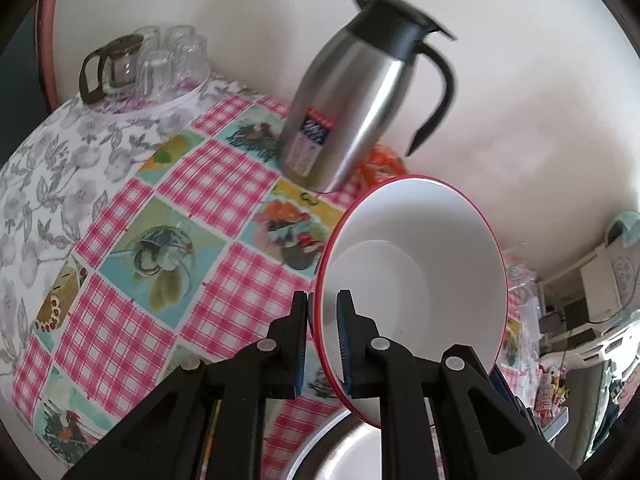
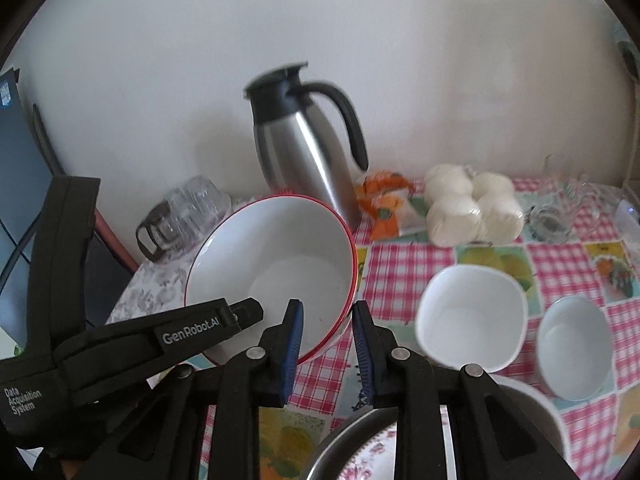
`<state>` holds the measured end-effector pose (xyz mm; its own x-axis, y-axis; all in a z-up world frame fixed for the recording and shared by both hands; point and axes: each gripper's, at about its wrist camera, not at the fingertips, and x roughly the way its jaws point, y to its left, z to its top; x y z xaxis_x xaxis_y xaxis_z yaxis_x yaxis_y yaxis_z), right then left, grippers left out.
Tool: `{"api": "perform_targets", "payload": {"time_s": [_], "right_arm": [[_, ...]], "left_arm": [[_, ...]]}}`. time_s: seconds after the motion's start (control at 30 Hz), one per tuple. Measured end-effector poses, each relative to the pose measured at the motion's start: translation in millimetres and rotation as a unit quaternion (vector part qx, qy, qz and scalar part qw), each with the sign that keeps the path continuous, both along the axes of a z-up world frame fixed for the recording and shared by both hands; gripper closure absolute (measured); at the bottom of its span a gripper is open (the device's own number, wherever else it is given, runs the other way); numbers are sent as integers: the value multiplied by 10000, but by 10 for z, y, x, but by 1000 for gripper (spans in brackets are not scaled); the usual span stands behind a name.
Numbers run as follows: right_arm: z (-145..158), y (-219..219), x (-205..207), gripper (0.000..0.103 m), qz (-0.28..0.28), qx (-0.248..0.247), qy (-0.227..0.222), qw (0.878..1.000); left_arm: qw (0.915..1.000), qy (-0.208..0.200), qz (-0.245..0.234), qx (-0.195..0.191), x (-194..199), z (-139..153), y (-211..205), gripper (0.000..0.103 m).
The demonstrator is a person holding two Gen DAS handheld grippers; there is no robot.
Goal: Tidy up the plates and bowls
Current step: 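Lift the red-rimmed bowl with both tools and lower it onto the floral plate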
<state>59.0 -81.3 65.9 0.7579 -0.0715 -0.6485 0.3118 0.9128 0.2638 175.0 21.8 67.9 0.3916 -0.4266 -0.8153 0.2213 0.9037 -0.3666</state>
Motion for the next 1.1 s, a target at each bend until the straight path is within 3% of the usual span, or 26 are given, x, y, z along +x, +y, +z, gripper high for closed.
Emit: {"api": "perform_targets", "payload": {"time_s": [0.23,0.57,1.1], "right_arm": [[207,-140,-282,76,-131,-85,-143,9998],[346,-406,-688,76,-383,-171,-117,9991],[241,-779,-1380,76,-855,53,62,9963]], "left_arm": [[9995,-187,-190,-141,-262,220,-206,87],[9979,-251,-557,-207,-600,254,-524,87],[9909,-382,-1279,150,-1211,191,-997,86]]}}
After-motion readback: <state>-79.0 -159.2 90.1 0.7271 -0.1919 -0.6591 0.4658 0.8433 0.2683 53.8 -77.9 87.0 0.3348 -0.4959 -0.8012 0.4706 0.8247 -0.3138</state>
